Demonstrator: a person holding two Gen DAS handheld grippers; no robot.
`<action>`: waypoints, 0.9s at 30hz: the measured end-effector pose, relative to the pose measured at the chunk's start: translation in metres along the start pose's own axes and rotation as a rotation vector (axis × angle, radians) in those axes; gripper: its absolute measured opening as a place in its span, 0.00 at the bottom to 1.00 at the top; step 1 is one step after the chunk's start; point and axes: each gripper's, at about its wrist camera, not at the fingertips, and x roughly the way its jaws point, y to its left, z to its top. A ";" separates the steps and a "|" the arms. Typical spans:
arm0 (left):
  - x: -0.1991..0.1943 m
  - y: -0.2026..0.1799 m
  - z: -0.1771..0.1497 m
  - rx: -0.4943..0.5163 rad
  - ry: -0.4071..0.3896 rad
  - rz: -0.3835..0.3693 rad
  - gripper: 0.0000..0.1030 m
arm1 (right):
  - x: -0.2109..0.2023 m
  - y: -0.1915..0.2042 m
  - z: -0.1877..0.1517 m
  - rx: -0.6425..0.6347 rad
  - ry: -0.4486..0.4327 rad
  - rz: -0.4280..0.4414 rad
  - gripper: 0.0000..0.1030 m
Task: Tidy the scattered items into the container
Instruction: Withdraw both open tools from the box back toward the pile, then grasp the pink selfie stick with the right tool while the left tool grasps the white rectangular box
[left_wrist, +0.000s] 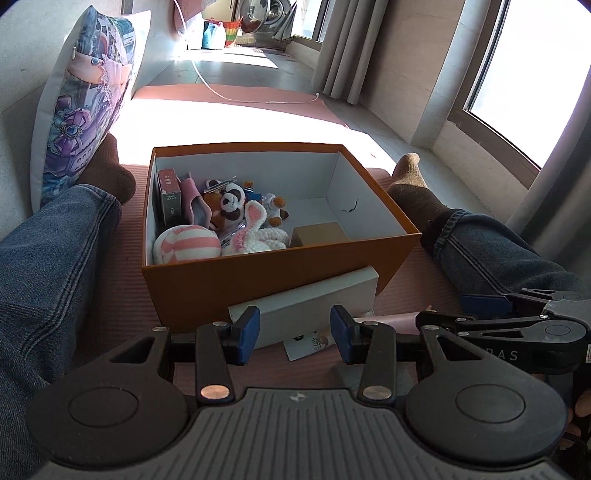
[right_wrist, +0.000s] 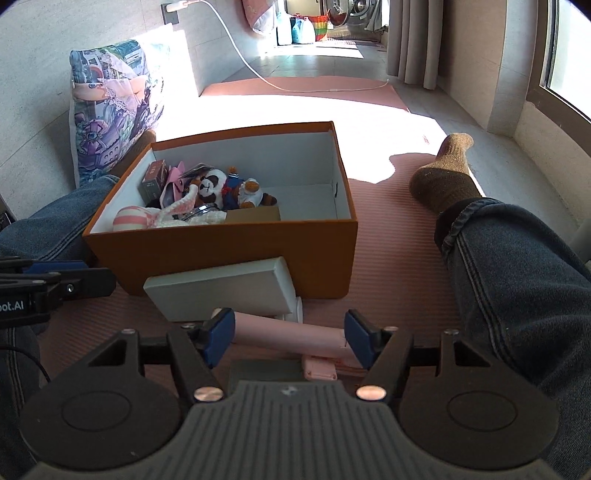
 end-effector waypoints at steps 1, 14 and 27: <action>0.003 -0.001 -0.002 0.010 0.022 -0.002 0.48 | 0.002 -0.002 -0.004 0.005 0.018 -0.004 0.66; 0.029 -0.004 -0.012 0.142 0.123 0.024 0.48 | 0.028 -0.005 -0.008 -0.027 0.132 0.017 0.65; 0.067 -0.012 0.004 0.475 0.156 0.072 0.48 | 0.066 0.026 0.005 -0.322 0.192 -0.031 0.66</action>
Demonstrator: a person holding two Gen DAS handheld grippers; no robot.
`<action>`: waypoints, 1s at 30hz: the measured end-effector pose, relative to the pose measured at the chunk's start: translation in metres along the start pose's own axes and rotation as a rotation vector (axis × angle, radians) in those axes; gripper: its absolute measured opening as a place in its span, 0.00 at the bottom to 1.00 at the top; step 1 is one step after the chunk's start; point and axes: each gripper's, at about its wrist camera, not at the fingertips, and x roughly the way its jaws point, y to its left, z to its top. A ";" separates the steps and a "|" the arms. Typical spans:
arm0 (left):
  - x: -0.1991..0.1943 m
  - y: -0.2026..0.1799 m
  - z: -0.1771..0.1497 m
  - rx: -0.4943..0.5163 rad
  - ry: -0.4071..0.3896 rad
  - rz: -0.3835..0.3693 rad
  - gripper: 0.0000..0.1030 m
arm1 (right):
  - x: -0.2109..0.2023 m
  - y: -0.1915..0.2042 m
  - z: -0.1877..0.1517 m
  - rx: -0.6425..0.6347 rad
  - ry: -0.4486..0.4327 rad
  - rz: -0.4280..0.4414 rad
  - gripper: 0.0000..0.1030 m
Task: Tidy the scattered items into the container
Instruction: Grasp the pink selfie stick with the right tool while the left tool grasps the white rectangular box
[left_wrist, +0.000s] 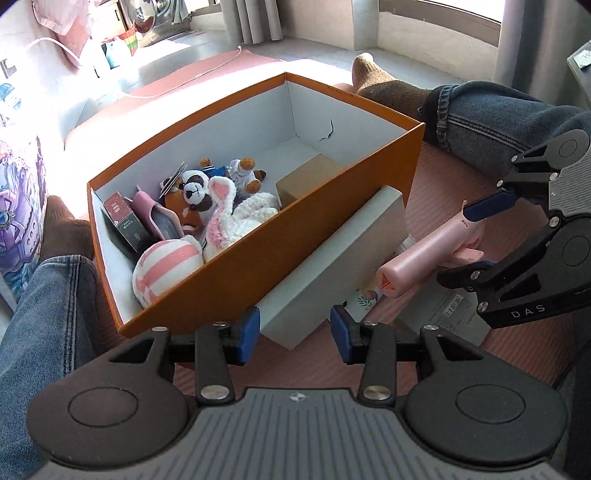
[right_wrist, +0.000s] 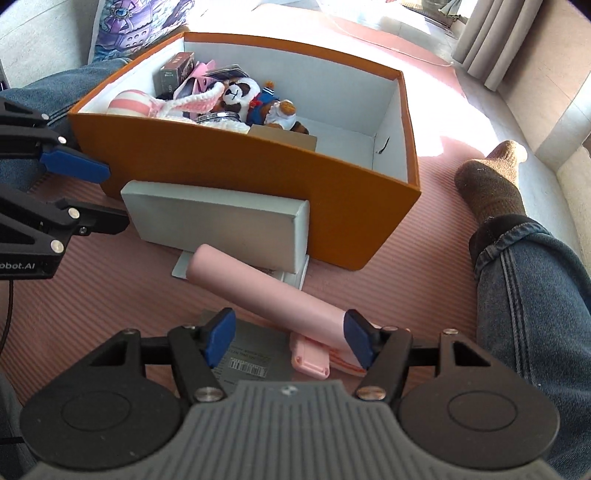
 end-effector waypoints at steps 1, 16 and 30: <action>0.002 -0.001 0.001 0.017 0.000 0.006 0.48 | 0.002 -0.001 0.000 0.001 0.004 0.010 0.66; 0.038 -0.019 0.004 0.286 0.012 -0.004 0.48 | 0.024 0.000 0.011 -0.034 0.022 0.015 0.70; 0.024 -0.021 0.003 0.304 0.039 -0.067 0.36 | 0.027 -0.003 0.007 -0.030 0.042 -0.029 0.71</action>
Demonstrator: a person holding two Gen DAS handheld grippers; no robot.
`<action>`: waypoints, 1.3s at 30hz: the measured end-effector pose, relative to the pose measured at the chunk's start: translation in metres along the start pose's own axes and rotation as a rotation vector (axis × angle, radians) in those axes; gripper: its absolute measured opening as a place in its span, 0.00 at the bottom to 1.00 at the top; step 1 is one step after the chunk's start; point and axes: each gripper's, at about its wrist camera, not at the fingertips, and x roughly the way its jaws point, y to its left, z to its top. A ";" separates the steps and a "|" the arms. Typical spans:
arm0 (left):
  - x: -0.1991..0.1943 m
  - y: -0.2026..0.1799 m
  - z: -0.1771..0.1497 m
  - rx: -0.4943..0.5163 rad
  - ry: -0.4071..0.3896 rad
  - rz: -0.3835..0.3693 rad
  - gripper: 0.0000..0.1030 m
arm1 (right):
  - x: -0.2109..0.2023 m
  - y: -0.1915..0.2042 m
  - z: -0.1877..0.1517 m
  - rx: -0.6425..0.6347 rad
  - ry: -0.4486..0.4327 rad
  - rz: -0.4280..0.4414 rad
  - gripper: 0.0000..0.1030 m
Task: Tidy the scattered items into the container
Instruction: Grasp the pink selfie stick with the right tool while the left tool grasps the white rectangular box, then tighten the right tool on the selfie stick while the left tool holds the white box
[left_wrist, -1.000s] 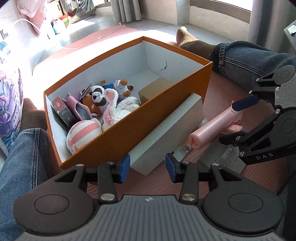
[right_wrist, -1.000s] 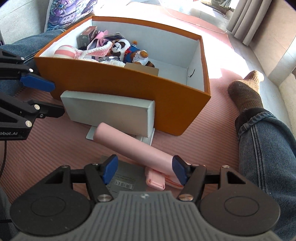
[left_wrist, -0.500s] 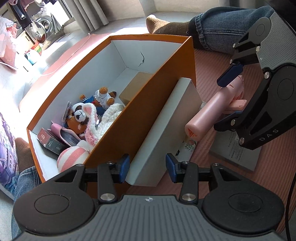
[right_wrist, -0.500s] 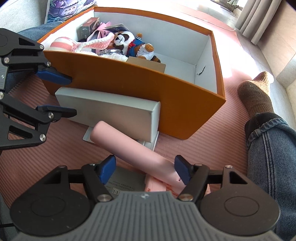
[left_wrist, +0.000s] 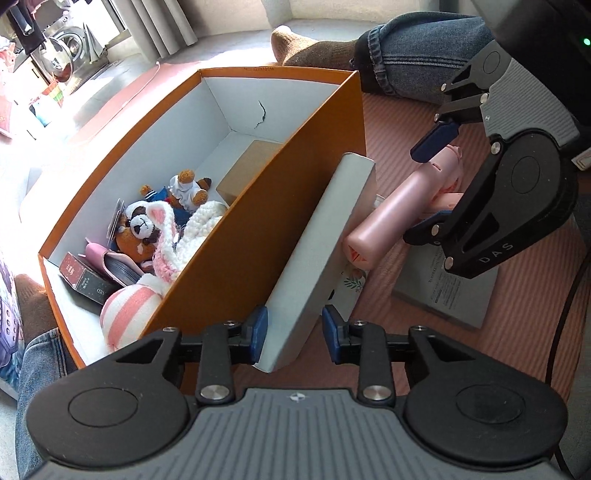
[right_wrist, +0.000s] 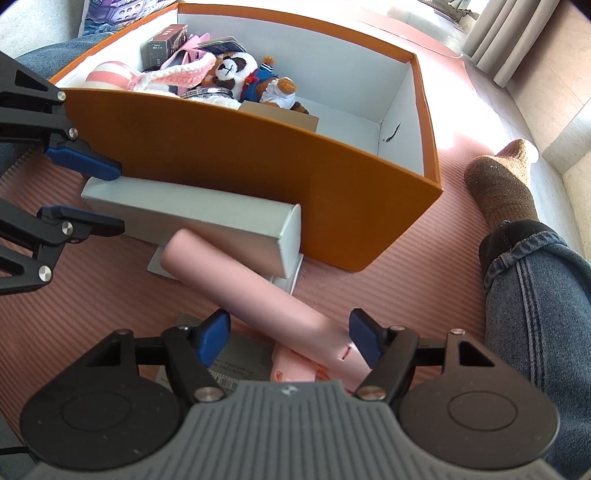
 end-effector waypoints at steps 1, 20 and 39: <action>0.000 -0.002 0.000 0.006 -0.001 0.005 0.36 | 0.000 0.000 0.000 0.001 0.000 0.000 0.71; 0.004 -0.004 0.013 0.087 -0.011 -0.027 0.33 | 0.000 -0.002 -0.002 0.012 0.016 -0.011 0.72; 0.009 -0.002 0.019 0.137 -0.004 -0.057 0.34 | 0.003 -0.004 -0.003 0.005 0.024 -0.021 0.74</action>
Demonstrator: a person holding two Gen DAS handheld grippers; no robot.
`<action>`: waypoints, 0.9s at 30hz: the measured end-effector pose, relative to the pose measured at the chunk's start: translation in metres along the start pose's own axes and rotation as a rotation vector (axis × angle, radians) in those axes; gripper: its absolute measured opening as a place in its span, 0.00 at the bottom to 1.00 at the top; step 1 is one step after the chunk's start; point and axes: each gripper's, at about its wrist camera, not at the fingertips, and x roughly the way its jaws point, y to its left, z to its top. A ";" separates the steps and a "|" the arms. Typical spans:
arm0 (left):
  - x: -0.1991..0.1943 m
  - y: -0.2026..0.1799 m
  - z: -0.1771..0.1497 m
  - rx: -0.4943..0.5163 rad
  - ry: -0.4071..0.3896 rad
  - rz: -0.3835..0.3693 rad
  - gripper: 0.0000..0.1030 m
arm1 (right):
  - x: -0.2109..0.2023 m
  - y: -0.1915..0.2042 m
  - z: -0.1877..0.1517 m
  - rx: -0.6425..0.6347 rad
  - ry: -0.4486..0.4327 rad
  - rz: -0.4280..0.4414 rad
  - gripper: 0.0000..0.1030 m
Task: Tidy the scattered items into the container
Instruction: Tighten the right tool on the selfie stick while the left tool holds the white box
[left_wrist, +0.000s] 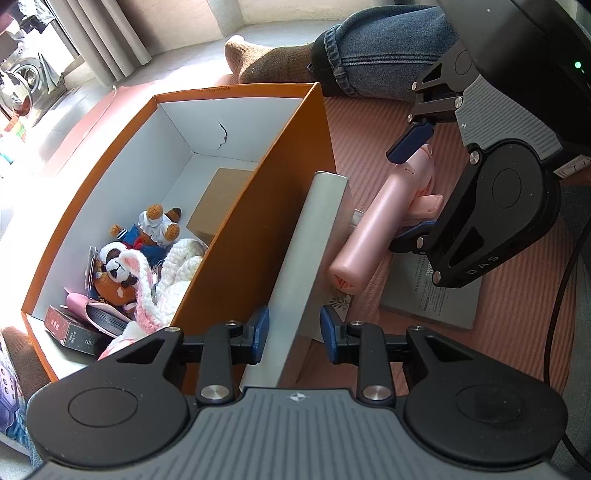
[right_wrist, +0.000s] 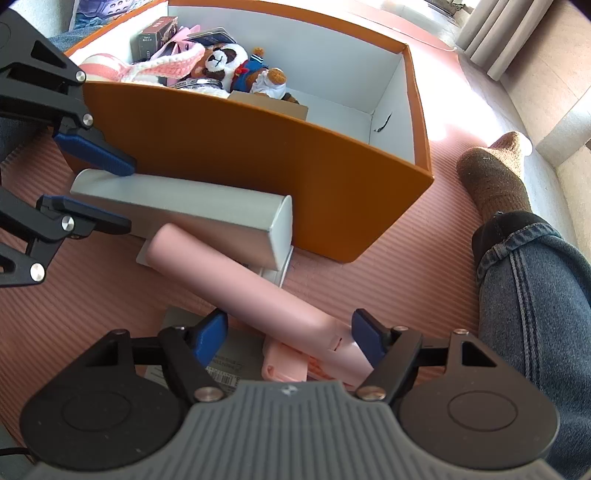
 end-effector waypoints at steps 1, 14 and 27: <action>0.001 0.000 0.001 0.006 0.001 0.005 0.34 | 0.000 0.000 0.000 0.002 0.000 0.001 0.74; 0.005 0.005 0.008 0.060 0.027 -0.032 0.37 | 0.000 0.001 0.000 -0.009 0.004 -0.007 0.75; 0.006 0.005 0.014 0.068 0.007 -0.063 0.37 | -0.005 -0.002 -0.002 0.003 -0.001 0.012 0.74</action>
